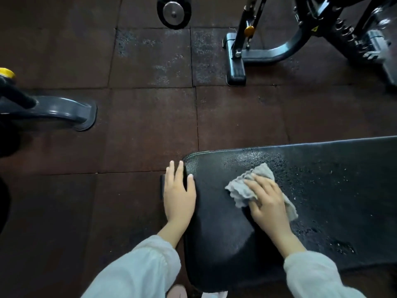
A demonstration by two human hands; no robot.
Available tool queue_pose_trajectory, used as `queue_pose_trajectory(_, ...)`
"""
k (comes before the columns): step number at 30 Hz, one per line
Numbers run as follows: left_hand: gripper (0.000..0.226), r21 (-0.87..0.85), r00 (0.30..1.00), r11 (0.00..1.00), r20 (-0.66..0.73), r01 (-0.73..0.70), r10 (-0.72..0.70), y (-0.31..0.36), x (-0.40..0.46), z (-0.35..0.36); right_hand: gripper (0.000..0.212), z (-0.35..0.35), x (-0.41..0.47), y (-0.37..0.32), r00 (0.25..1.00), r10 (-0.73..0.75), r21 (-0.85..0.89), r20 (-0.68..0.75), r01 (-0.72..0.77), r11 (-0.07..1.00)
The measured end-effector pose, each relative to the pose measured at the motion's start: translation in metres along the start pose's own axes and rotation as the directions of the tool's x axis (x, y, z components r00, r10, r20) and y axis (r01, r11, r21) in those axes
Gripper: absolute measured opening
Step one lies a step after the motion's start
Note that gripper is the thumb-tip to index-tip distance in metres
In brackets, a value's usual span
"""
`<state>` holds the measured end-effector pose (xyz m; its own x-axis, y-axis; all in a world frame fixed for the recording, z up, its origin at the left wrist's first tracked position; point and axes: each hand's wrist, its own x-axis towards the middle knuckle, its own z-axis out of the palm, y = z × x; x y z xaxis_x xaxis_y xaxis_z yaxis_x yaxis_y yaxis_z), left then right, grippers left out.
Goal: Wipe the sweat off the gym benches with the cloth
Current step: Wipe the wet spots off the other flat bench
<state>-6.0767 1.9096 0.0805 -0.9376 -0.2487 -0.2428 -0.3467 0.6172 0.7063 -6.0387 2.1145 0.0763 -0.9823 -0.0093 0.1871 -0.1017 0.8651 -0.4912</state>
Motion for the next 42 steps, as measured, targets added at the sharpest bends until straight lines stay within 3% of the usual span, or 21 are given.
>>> queue_pose_trajectory(3,0.047,0.308,0.928,0.876,0.1,-0.372,0.359,0.011,-0.009,0.012,0.046,0.013,0.044,-0.007,0.992,0.12,-0.02,-0.041,-0.12,0.993)
queue_pose_trajectory(5,0.051,0.454,0.902,0.779,0.192,-0.432,0.388,0.012,-0.012,0.022,0.048,0.022,0.06,-0.022,0.996,0.079,-0.018,0.032,-0.078,0.997)
queue_pose_trajectory(10,0.054,0.583,0.882,0.671,0.21,-0.459,0.421,0.005,-0.015,0.033,0.045,0.006,0.025,-0.001,0.967,-0.182,-0.013,0.176,0.187,0.982)
queue_pose_trajectory(13,0.054,0.584,0.876,0.666,0.193,-0.464,0.441,0.003,-0.015,0.035,0.047,-0.015,0.008,0.037,1.0,0.022,-0.058,0.006,-0.022,0.998)
queue_pose_trajectory(15,0.053,0.568,0.872,0.674,0.19,-0.473,0.451,0.003,-0.015,0.035,0.049,-0.015,0.022,0.044,0.979,0.187,-0.077,-0.086,-0.194,0.978)
queue_pose_trajectory(18,0.054,0.56,0.867,0.675,0.189,-0.48,0.46,0.001,-0.014,0.034,0.051,-0.003,0.066,0.029,0.969,0.236,-0.093,-0.071,-0.242,0.966)
queue_pose_trajectory(23,0.054,0.571,0.866,0.668,0.178,-0.477,0.467,-0.001,-0.015,0.037,0.054,0.022,0.068,-0.02,0.983,-0.072,-0.034,0.172,0.079,0.996)
queue_pose_trajectory(26,0.054,0.56,0.862,0.676,0.157,-0.479,0.481,-0.001,-0.015,0.038,0.045,0.007,0.035,-0.002,0.978,-0.15,-0.005,0.147,0.153,0.988)
queue_pose_trajectory(28,0.055,0.56,0.861,0.674,0.159,-0.482,0.483,-0.002,-0.014,0.038,0.044,-0.007,0.027,0.025,0.999,-0.026,-0.064,0.034,0.029,0.998)
queue_pose_trajectory(30,0.055,0.563,0.863,0.675,0.153,-0.477,0.482,-0.002,-0.014,0.038,0.047,-0.016,0.034,0.046,0.981,0.181,-0.102,-0.067,-0.187,0.977)
queue_pose_trajectory(33,0.055,0.566,0.863,0.676,0.138,-0.472,0.486,-0.002,-0.015,0.039,0.049,-0.02,0.061,0.05,0.937,0.334,-0.083,-0.1,-0.342,0.936)
queue_pose_trajectory(37,0.056,0.592,0.865,0.657,0.152,-0.468,0.479,-0.002,-0.015,0.038,0.047,-0.006,0.059,0.022,0.983,0.179,-0.072,0.028,-0.177,0.982)
queue_pose_trajectory(42,0.056,0.599,0.866,0.648,0.172,-0.471,0.47,0.0,-0.016,0.037,0.045,-0.003,-0.017,-0.013,0.988,0.017,-0.018,0.151,-0.014,1.0)
